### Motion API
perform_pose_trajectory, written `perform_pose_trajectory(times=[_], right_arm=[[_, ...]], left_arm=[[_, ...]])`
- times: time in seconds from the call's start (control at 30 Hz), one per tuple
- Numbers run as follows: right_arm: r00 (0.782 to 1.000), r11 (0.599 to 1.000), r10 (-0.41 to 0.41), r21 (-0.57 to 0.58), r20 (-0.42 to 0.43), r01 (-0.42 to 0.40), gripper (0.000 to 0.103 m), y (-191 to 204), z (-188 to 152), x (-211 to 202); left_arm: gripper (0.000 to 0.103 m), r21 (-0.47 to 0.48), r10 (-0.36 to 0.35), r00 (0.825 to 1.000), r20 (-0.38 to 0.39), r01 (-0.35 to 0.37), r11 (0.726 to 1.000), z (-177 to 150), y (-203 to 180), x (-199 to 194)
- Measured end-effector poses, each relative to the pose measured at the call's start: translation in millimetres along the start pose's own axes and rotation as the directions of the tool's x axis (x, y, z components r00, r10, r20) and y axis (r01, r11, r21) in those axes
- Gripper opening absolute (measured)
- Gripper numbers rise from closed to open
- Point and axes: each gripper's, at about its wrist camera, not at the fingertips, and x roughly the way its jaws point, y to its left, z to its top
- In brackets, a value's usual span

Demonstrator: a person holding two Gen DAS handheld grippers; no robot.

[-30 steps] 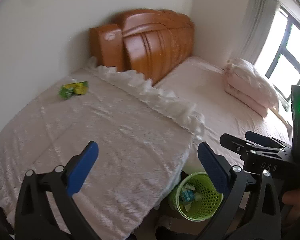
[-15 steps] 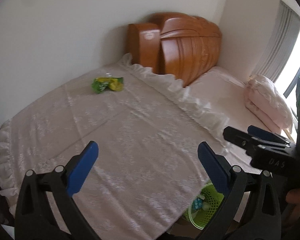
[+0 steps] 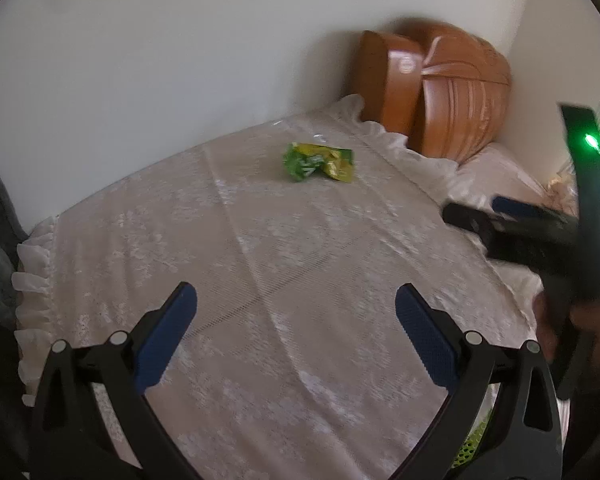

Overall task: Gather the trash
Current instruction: 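Move both tools back over the yellow-green wrapper on the bed, then grasp the yellow-green wrapper with the right tool while the left tool grasps the clear plastic cup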

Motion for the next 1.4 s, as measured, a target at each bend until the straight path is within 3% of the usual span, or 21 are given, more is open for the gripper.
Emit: perform_pose_trajectory(times=[0.1, 0.17, 0.3, 0.33, 0.47, 0.63, 0.93, 1.07, 1.4], right_arm=[[0.999, 0.998, 0.03, -0.05, -0.013, -0.031, 0.101, 6, 18, 25], [0.999, 0.989, 0.036, -0.146, -0.023, -0.039, 0.101, 19, 37, 52], [0.998, 0.944, 0.044, -0.324, -0.047, -0.057, 0.1, 39, 59, 94], [0.997, 0.916, 0.034, -0.396, -0.068, -0.058, 0.1, 45, 67, 114], [0.993, 0.876, 0.041, -0.474, -0.111, -0.089, 0.1, 51, 85, 151], [0.982, 0.816, 0.04, -0.561, -0.185, -0.138, 0.09, 53, 99, 188], [0.955, 0.712, 0.049, -0.661, -0.293, -0.239, 0.08, 61, 105, 211], [0.944, 0.717, 0.084, -0.638, -0.32, -0.28, 0.061, 60, 111, 215], [0.931, 0.789, 0.178, -0.52, -0.319, -0.329, 0.055, 38, 110, 194]], left_arm=[[0.095, -0.02, -0.001, 1.0, -0.011, 0.0, 1.0, 6, 10, 9], [0.095, -0.032, 0.002, 1.0, -0.02, -0.002, 0.999, 10, 17, 17], [0.095, -0.054, 0.003, 0.999, -0.032, -0.005, 0.999, 16, 28, 30], [0.095, -0.062, 0.006, 0.999, -0.033, -0.008, 0.998, 18, 32, 33], [0.095, -0.091, 0.017, 0.999, -0.036, -0.02, 0.996, 22, 43, 40], [0.095, -0.121, 0.032, 0.998, -0.046, -0.037, 0.992, 26, 54, 49], [0.095, -0.158, 0.052, 0.996, -0.07, -0.063, 0.985, 30, 66, 63], [0.095, -0.163, 0.061, 0.995, -0.073, -0.072, 0.984, 31, 68, 66], [0.095, -0.172, 0.048, 0.997, -0.063, -0.059, 0.983, 45, 68, 73]])
